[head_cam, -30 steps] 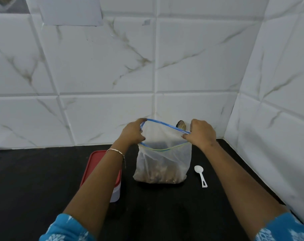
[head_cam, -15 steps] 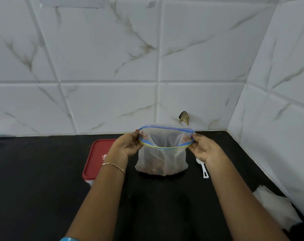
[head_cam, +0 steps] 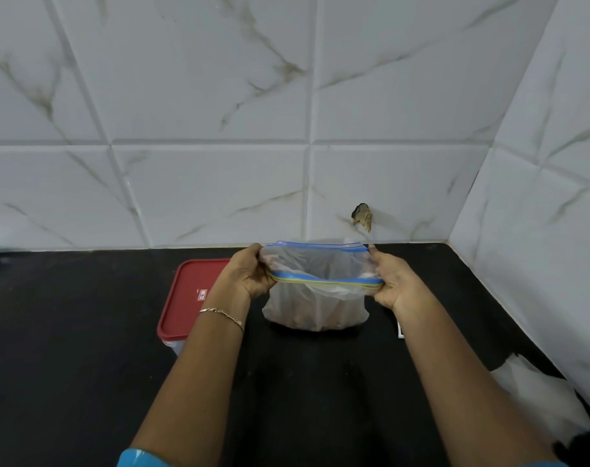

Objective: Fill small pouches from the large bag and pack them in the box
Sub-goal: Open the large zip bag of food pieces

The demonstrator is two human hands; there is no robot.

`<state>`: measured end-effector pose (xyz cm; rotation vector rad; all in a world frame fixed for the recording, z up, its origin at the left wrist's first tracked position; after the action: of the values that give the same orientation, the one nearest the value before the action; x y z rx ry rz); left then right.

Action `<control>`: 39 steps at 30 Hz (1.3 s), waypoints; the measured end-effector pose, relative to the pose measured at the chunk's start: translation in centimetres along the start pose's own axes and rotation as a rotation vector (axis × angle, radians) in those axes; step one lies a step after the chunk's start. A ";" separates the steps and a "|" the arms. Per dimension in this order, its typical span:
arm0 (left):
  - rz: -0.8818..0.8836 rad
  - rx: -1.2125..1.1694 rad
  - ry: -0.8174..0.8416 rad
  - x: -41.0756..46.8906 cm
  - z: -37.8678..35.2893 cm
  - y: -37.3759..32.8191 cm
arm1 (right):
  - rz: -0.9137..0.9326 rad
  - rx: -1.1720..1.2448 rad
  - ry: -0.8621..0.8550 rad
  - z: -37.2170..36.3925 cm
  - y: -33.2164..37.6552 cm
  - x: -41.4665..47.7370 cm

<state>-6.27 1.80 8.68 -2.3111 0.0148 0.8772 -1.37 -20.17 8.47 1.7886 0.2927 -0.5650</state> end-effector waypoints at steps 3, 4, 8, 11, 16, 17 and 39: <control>-0.085 0.168 -0.107 0.8 0.4 -0.6 | -0.035 0.046 0.013 0.1 0.2 0.4; -0.123 0.237 -0.127 1.0 0.3 -0.7 | -0.043 0.063 0.017 0.1 0.2 0.3; -0.297 0.534 -0.061 1.0 -0.8 -1.3 | -0.029 0.103 0.110 0.1 0.4 0.8; -0.504 0.722 0.030 0.8 -1.6 -2.0 | 0.054 0.094 0.166 0.1 1.1 1.4; -0.644 0.767 0.065 0.6 -2.1 -3.0 | 0.355 -0.082 0.142 -0.5 2.5 0.9; -0.671 0.810 0.039 0.7 -2.2 -3.2 | 0.421 -0.165 0.117 -0.6 2.7 0.8; 0.086 0.144 0.076 2.9 -3.5 -0.2 | -0.037 0.241 0.321 -2.4 0.2 3.1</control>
<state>-1.90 0.52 9.08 -2.2211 0.2049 0.8031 1.90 -18.25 7.50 2.1136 0.4955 -0.3474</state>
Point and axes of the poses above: each hand's wrist, its own x-axis towards the middle knuckle, its own z-axis out of the back of the hand, y = z × x, the point moved 4 cm from there along x, towards the middle knuckle, and after that the axes turned 11 degrees about -y, right-handed, at the moved point
